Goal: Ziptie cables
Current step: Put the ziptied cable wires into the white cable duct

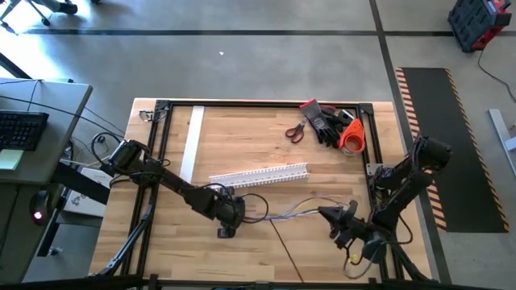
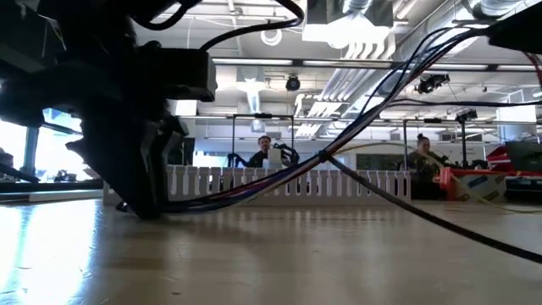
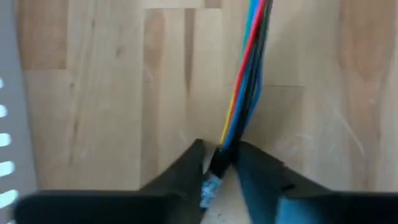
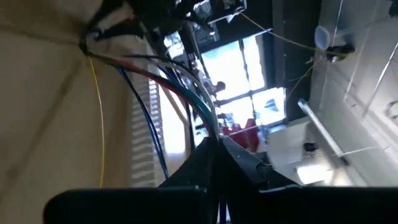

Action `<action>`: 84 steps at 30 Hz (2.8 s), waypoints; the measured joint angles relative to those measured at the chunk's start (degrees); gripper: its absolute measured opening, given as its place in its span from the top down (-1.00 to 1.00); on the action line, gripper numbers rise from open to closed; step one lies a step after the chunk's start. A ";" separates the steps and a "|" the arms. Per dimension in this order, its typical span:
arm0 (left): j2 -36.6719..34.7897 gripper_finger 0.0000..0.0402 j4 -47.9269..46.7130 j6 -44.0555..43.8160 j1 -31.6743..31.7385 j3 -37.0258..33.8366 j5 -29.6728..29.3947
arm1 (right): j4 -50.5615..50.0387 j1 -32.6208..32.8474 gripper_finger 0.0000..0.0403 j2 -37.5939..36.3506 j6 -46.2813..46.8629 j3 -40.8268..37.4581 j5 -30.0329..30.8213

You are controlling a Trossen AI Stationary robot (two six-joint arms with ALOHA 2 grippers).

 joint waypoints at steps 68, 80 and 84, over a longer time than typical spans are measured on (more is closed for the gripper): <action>0.42 1.00 -52.33 -22.49 -16.44 22.63 -37.64 | -33.54 -39.73 0.98 6.59 31.30 14.36 -64.30; 0.35 1.00 -51.36 -26.74 -14.36 11.51 -39.87 | -33.82 -42.85 1.00 3.87 8.59 18.51 -34.07; 0.35 1.00 -45.90 -26.73 -13.30 6.08 -41.85 | -33.09 -45.17 1.00 3.93 7.73 18.05 -34.94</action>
